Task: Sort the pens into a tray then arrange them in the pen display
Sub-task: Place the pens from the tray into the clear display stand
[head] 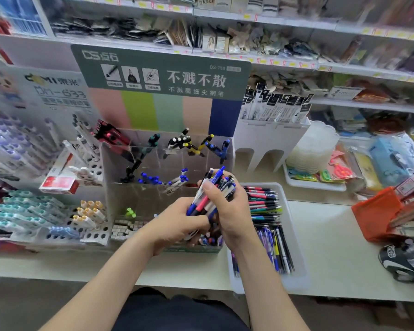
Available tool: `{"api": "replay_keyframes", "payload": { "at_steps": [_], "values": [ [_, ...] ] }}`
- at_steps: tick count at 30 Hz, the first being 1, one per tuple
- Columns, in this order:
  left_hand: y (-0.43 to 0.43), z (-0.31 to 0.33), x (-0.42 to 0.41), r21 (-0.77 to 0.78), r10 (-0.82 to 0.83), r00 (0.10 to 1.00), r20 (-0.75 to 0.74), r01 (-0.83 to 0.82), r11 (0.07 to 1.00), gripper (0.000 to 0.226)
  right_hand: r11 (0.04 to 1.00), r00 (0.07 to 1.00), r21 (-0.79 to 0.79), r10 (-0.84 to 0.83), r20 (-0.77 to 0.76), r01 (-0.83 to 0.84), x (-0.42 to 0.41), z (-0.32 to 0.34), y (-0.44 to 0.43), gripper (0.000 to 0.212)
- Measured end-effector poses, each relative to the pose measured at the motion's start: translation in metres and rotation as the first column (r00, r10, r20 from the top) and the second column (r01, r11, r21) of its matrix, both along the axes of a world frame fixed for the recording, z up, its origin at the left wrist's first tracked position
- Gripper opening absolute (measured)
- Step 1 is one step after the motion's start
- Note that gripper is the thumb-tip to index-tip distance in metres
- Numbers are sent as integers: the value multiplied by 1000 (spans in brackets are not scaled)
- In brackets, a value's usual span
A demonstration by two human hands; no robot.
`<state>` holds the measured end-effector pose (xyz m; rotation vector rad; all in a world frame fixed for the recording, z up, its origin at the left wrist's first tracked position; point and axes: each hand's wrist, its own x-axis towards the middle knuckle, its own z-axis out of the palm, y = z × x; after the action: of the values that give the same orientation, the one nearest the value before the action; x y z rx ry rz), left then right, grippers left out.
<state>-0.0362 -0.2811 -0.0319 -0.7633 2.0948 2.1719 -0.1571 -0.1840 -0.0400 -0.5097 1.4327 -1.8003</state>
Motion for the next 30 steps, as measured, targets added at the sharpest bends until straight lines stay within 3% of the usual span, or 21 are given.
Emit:
{"api": "replay_keyframes", "payload": {
  "at_steps": [4, 9, 12, 16, 24, 27, 30],
  "values": [
    [-18, 6, 14, -21, -11, 999, -32, 10, 1000, 9, 997, 993, 16, 73, -89, -72, 18, 5, -19, 19],
    [-23, 10, 23, -126, 143, 984, -109, -156, 980, 32, 995, 983, 47, 97, -158, -91, 28, 7, -31, 26],
    [-35, 12, 28, -171, 124, 989, -77, -136, 976, 27, 1000, 999, 22, 7, -40, -6, 33, 6, -39, 34],
    [-50, 13, 37, -221, 64, 998, -17, -67, 973, 25, 991, 990, 51, -117, -75, 121, 36, 2, -49, 19],
    [-61, 6, 54, -241, 88, 996, -35, -93, 966, 42, 961, 924, 89, -224, -311, 263, 40, 6, -66, 11],
    [-62, 4, 62, -240, 79, 997, -16, -81, 968, 47, 914, 891, 22, -389, -232, 405, 41, 12, -79, 13],
    [-66, 0, 75, -259, 115, 993, -16, -115, 959, 45, 815, 782, -121, -578, -233, 566, 42, 23, -86, 14]
  ]
}}
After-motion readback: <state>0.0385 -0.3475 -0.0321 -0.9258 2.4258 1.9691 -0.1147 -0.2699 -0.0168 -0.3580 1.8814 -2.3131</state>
